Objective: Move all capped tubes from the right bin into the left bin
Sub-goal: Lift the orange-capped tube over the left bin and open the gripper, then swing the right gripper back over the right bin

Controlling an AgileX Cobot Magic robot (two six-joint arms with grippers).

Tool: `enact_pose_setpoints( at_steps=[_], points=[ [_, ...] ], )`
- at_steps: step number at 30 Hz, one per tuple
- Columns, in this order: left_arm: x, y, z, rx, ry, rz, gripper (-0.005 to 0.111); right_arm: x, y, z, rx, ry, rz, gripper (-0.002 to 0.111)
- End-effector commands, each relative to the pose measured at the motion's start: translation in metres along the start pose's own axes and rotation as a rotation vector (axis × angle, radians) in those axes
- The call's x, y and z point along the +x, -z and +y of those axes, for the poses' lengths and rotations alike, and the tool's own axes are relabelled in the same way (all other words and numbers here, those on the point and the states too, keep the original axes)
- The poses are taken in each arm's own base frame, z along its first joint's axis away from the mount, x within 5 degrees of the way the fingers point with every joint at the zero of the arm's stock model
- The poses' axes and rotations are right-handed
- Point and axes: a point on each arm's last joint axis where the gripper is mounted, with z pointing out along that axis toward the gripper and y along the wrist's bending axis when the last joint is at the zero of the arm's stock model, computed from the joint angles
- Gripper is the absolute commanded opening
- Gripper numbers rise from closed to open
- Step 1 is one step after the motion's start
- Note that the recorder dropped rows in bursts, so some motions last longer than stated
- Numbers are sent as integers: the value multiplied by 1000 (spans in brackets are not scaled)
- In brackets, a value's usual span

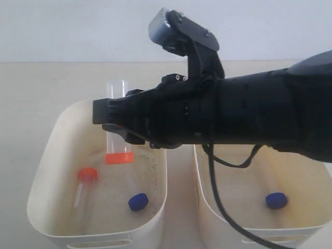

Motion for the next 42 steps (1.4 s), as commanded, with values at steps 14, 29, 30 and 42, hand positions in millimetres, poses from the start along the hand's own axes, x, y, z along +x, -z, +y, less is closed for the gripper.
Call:
enact_pose_setpoints(
  at_steps=[14, 29, 30, 42],
  points=[
    [-2, 0, 0, 2, 15, -9, 4, 4, -60, -1, -19, -31, 107, 42],
    [-2, 0, 0, 2, 15, -9, 4, 0, -60, -1, -4, -47, 89, 67],
    [-2, 0, 0, 2, 15, -9, 4, -1, -59, 0, -14, -49, 90, 67],
    [-2, 0, 0, 2, 15, -9, 4, -43, 3, 35, -69, 159, -118, 67]
  ],
)
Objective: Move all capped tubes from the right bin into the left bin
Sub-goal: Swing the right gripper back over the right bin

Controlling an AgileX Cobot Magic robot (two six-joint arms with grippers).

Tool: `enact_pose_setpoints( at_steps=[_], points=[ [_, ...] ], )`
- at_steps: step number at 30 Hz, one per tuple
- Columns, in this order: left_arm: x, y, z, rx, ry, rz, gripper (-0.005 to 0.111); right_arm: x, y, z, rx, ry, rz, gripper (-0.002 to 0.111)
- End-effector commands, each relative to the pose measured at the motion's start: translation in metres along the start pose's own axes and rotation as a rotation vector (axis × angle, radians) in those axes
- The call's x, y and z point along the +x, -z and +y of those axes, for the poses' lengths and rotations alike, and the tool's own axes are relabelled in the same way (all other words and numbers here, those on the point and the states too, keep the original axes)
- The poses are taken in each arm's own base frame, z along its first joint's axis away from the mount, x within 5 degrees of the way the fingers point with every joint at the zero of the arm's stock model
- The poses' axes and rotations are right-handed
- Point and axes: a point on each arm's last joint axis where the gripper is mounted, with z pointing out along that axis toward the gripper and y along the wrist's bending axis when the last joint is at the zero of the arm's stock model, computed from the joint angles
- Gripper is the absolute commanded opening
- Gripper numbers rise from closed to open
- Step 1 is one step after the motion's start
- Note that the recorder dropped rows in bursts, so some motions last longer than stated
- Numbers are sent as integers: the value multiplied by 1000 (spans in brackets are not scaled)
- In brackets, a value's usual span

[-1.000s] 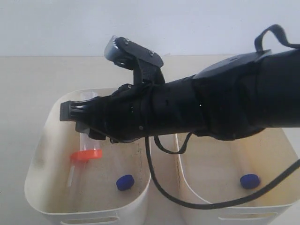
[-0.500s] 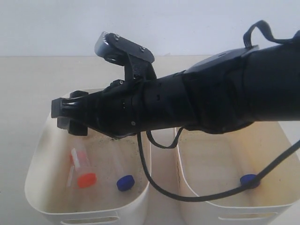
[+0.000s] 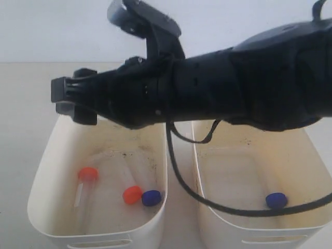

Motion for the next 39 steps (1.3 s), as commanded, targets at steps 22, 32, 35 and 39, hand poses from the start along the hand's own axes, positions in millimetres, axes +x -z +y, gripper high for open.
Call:
enact_pose_setpoints(
  at_steps=[22, 32, 35, 39],
  points=[
    [-2, 0, 0, 2, 15, -7, 4, -40, 125, 60, -33, 1193, -140, 42],
    [-2, 0, 0, 2, 15, -9, 4, -5, 157, -13, 717, 423, 506, 42],
    [-2, 0, 0, 2, 15, -9, 4, -7, 162, -3, 663, 332, 489, 42],
    [-2, 0, 0, 2, 15, -9, 4, -42, 152, 20, 611, 337, 411, 42]
  ],
)
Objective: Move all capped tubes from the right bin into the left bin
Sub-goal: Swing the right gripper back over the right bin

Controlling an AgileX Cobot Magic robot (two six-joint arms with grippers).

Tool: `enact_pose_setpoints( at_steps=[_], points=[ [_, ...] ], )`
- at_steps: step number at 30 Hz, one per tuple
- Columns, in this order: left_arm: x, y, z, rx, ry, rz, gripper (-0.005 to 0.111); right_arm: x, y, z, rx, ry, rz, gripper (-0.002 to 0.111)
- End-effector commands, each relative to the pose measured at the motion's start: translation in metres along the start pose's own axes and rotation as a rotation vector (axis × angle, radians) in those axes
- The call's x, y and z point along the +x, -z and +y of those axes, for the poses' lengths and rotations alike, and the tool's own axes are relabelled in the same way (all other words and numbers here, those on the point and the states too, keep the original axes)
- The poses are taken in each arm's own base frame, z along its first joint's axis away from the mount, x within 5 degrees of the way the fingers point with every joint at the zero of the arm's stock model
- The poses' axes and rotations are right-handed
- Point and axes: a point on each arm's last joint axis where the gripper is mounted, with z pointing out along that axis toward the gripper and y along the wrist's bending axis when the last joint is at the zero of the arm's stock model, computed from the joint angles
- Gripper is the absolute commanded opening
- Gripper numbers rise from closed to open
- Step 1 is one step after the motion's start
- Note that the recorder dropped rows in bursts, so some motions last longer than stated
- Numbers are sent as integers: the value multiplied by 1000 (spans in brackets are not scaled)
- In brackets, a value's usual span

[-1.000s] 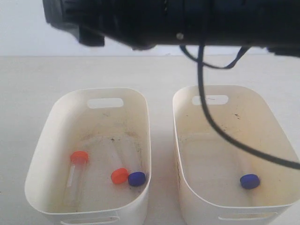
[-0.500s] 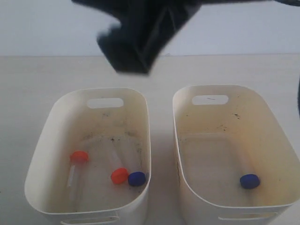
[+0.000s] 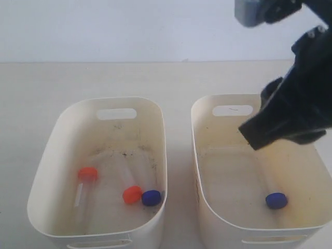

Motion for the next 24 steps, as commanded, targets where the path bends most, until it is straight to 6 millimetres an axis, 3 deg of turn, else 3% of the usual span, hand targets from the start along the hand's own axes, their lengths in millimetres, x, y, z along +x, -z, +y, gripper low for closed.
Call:
enact_pose_setpoints(
  at_steps=[1, 4, 8, 12, 16, 20, 24],
  points=[
    [-2, 0, 0, 2, 15, -9, 4, -39, 15, 7, -26, -24, -77, 42],
    [-2, 0, 0, 2, 15, -9, 4, -71, 13, 16, -45, -34, -101, 42],
    [-2, 0, 0, 2, 15, -9, 4, -89, 9, 18, -11, -26, -123, 42],
    [-2, 0, 0, 2, 15, -9, 4, -88, 2, 10, 61, -29, -115, 42],
    [-2, 0, 0, 2, 15, -9, 4, -79, -20, -7, 133, -145, -49, 42],
    [-2, 0, 0, 2, 15, -9, 4, -67, -37, -8, 152, -229, 15, 42],
    [-2, 0, 0, 2, 15, -9, 4, -55, -52, -8, 166, -127, 82, 42]
  ],
)
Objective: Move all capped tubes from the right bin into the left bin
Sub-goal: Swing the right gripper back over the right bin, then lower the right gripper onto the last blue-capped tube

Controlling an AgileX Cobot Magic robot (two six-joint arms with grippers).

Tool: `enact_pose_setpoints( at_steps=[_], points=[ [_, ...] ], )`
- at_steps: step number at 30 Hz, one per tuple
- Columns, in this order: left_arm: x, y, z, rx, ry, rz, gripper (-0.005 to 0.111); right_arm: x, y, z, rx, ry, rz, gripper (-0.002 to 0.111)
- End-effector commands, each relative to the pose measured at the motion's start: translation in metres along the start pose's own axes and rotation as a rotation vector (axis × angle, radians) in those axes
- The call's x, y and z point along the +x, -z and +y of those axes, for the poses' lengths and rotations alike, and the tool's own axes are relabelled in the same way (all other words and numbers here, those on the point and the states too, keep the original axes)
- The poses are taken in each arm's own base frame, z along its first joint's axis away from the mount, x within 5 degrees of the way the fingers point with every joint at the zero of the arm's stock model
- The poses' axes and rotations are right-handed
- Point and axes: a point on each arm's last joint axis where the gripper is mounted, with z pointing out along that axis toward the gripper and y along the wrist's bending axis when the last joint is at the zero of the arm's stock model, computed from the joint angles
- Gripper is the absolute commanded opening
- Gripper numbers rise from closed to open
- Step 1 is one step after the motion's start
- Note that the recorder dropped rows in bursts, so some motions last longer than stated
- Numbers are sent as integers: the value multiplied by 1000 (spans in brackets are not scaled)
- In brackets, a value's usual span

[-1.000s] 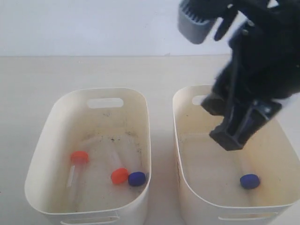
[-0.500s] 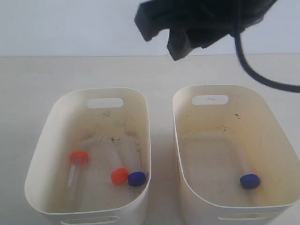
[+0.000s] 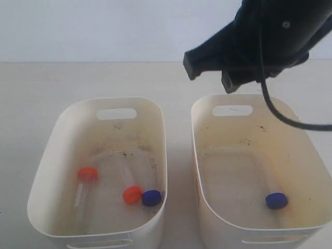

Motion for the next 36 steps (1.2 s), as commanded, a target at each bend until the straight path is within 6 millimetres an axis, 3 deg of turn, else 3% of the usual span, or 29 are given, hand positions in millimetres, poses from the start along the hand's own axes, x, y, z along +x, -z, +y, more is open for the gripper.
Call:
enact_pose_setpoints(
  at_steps=[1, 6, 18, 29, 36],
  points=[
    [-2, 0, 0, 2, 15, -9, 4, 13, -16, -1, 27, 113, 63, 42],
    [-2, 0, 0, 2, 15, -9, 4, 21, -28, 3, -2, 305, 126, 42],
    [-2, 0, 0, 2, 15, -9, 4, 18, -83, 16, 136, 118, 248, 42],
    [-2, 0, 0, 2, 15, -7, 4, 18, -87, 18, 140, 90, 260, 42],
    [-2, 0, 0, 2, 15, -7, 4, 23, -88, 25, 93, -67, 297, 42]
  ],
)
